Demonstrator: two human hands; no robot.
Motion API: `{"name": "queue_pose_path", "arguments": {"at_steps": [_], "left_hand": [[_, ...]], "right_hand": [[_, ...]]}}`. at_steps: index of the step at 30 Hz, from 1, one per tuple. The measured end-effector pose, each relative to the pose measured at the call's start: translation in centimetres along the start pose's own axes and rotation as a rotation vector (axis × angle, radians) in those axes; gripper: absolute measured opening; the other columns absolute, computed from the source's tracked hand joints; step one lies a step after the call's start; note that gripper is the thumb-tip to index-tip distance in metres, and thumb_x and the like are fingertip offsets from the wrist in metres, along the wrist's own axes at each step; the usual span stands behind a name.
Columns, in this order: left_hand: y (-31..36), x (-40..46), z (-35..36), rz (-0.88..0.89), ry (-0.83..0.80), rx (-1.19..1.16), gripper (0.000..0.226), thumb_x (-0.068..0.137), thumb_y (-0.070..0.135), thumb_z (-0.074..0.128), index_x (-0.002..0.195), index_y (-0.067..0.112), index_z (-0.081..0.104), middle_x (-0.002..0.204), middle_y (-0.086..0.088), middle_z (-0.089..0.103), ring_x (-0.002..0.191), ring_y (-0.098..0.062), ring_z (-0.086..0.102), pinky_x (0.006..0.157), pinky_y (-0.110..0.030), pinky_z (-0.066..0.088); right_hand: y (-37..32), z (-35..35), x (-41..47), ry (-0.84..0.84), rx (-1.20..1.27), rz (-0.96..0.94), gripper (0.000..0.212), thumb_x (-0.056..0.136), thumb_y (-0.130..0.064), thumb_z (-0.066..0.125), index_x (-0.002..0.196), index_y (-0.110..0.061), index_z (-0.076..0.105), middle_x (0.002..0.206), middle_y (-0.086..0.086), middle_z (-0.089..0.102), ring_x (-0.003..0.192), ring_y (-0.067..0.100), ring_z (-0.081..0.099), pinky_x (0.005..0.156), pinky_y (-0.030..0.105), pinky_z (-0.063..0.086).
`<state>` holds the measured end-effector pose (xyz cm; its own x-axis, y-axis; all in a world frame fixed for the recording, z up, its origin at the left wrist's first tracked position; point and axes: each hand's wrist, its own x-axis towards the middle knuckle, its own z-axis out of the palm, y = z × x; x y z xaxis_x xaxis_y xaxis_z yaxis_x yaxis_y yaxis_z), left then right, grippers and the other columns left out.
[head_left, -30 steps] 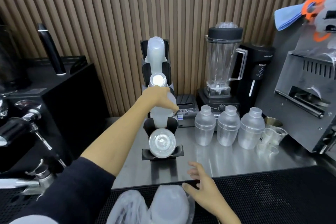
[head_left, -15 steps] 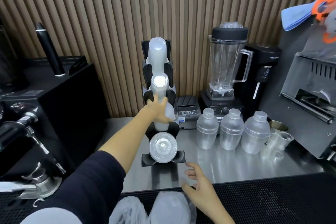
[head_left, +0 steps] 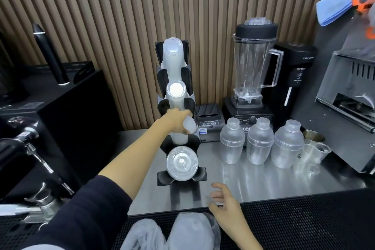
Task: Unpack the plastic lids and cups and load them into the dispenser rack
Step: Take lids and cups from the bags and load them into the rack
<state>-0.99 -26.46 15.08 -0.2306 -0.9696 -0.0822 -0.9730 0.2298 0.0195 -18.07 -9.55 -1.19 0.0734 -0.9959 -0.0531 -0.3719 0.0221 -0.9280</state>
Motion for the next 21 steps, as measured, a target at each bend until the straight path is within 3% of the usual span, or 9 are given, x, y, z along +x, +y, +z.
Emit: {"name": "queue_pose_path", "arguments": {"at_steps": [5,10,13,17,19,21], "left_hand": [[0.0,-0.1,0.1,0.109,-0.044,0.102,0.067,0.083,0.029,0.069,0.14,0.027,0.035,0.144,-0.011,0.034,0.126,-0.037,0.036,0.107,-0.046,0.034],[-0.6,-0.3,0.3,-0.002,-0.149,0.019,0.066,0.089,0.024,0.062,0.143,0.037,0.027,0.156,-0.007,0.006,0.134,-0.043,0.025,0.11,-0.053,0.03],[0.8,-0.6,0.7,-0.027,-0.067,0.048,0.062,0.09,0.011,0.055,0.142,0.038,0.033,0.151,-0.009,0.02,0.13,-0.044,0.03,0.103,-0.049,0.038],[2.1,-1.7,1.3,-0.084,0.306,0.099,0.056,0.084,-0.005,0.055,0.133,0.022,0.05,0.125,-0.01,0.049,0.112,-0.039,0.048,0.079,-0.039,0.049],[2.0,-2.2,1.4,-0.142,0.368,0.084,0.046,0.082,0.004,0.064,0.125,0.011,0.05,0.121,-0.012,0.053,0.106,-0.034,0.055,0.076,-0.037,0.048],[1.5,-2.3,1.7,-0.184,0.31,0.094,0.056,0.081,0.019,0.071,0.129,0.009,0.043,0.125,-0.012,0.051,0.109,-0.034,0.054,0.082,-0.037,0.047]], "right_hand": [[0.0,0.1,0.1,-0.001,-0.009,0.008,0.04,0.083,-0.01,0.058,0.113,-0.032,0.044,0.1,-0.001,0.059,0.097,0.01,0.058,0.084,0.021,0.047],[-0.5,0.0,-0.1,-0.012,0.0,0.004,0.04,0.083,-0.006,0.055,0.11,-0.032,0.044,0.098,-0.001,0.06,0.095,0.011,0.058,0.075,0.014,0.043],[-0.7,-0.6,-0.8,-0.006,0.005,-0.001,0.038,0.084,-0.007,0.055,0.111,-0.031,0.044,0.098,-0.002,0.06,0.094,0.008,0.057,0.073,0.013,0.043],[-0.3,-1.5,-1.5,0.021,0.009,0.021,0.035,0.086,-0.008,0.056,0.113,-0.028,0.045,0.097,-0.002,0.06,0.091,0.002,0.056,0.069,0.009,0.044],[-0.1,-1.7,-1.7,0.028,0.009,0.036,0.034,0.086,-0.008,0.056,0.112,-0.027,0.046,0.096,-0.002,0.061,0.09,0.002,0.056,0.067,0.006,0.044],[0.0,-1.6,-1.7,0.028,0.012,0.044,0.034,0.086,-0.008,0.056,0.112,-0.027,0.047,0.097,-0.001,0.061,0.089,0.002,0.057,0.067,0.006,0.044]]}}
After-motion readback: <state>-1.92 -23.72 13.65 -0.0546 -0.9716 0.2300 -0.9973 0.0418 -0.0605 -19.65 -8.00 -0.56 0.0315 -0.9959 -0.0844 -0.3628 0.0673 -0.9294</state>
